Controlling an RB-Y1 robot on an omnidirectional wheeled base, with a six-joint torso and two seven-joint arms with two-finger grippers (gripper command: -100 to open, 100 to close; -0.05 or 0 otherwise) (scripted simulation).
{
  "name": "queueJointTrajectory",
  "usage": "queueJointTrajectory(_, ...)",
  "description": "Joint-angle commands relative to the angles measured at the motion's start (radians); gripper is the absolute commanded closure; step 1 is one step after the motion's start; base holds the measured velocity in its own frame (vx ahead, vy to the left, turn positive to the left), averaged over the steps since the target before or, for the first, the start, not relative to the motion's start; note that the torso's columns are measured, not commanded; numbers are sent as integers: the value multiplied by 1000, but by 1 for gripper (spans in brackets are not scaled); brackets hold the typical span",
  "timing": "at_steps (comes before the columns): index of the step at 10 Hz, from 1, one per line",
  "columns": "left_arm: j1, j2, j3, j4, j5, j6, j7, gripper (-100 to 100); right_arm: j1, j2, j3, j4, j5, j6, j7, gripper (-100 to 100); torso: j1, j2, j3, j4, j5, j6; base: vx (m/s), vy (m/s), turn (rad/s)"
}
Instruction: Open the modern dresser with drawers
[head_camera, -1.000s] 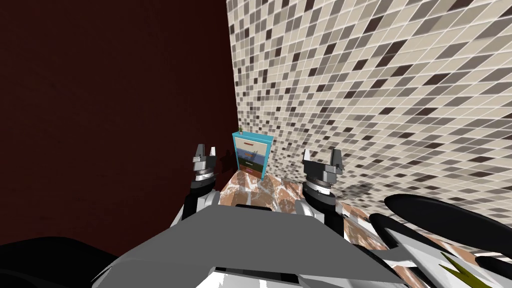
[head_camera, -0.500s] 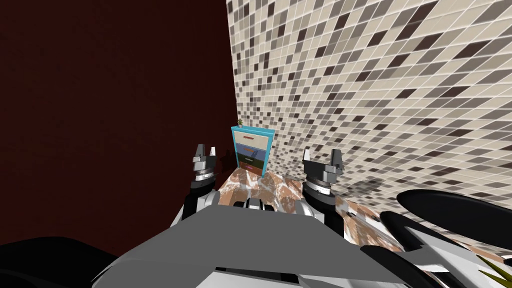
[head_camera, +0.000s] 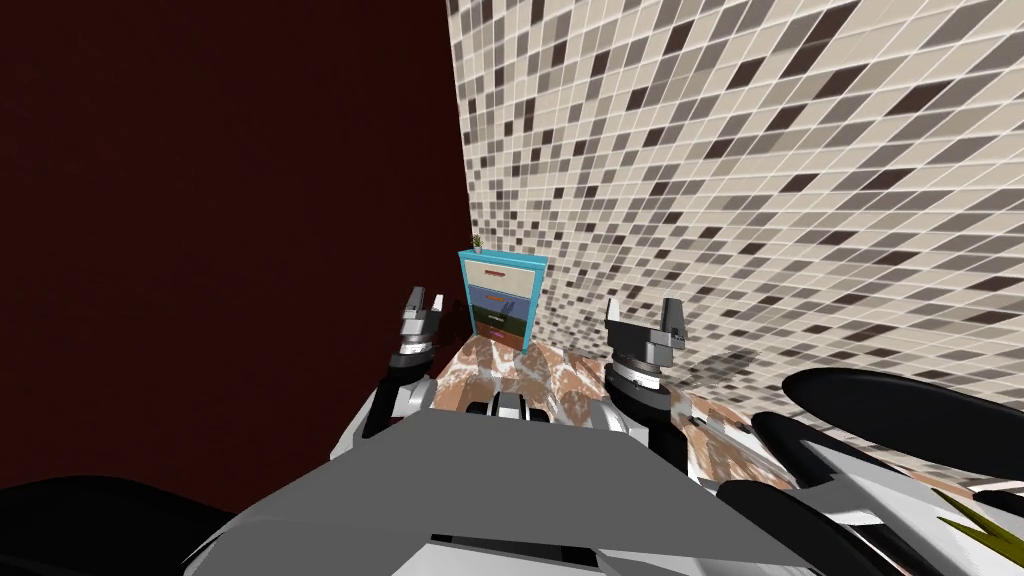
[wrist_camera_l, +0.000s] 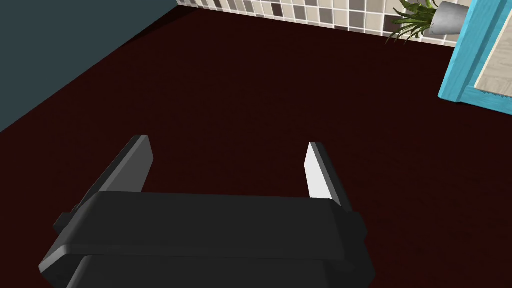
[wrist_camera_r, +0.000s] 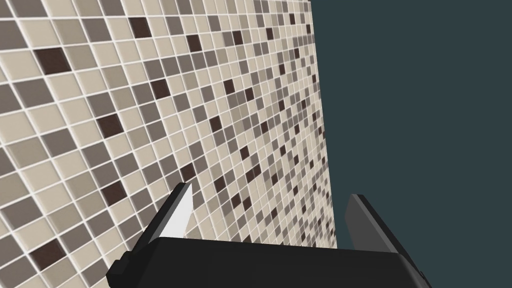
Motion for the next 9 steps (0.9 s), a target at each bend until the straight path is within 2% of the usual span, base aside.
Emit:
queueJointTrajectory(1,-60,49,-1,62,-8,45,17,-100,0,0,0,0,0,0,0,0,0,0,0,0,0,0,9,13,-72)
queueJointTrajectory(4,-143,80,-1,141,-19,104,41,-100,0,0,0,0,0,0,0,0,0,0,0,0,0,0,12,15,-97)
queueJointTrajectory(5,-143,80,-1,144,-19,104,41,-100,0,0,0,0,0,0,0,0,0,0,0,0,0,0,10,12,-32)
queueJointTrajectory(9,-270,103,-1,272,-35,197,79,-100,0,0,0,0,0,0,0,0,0,0,0,0,0,0,10,14,-103)
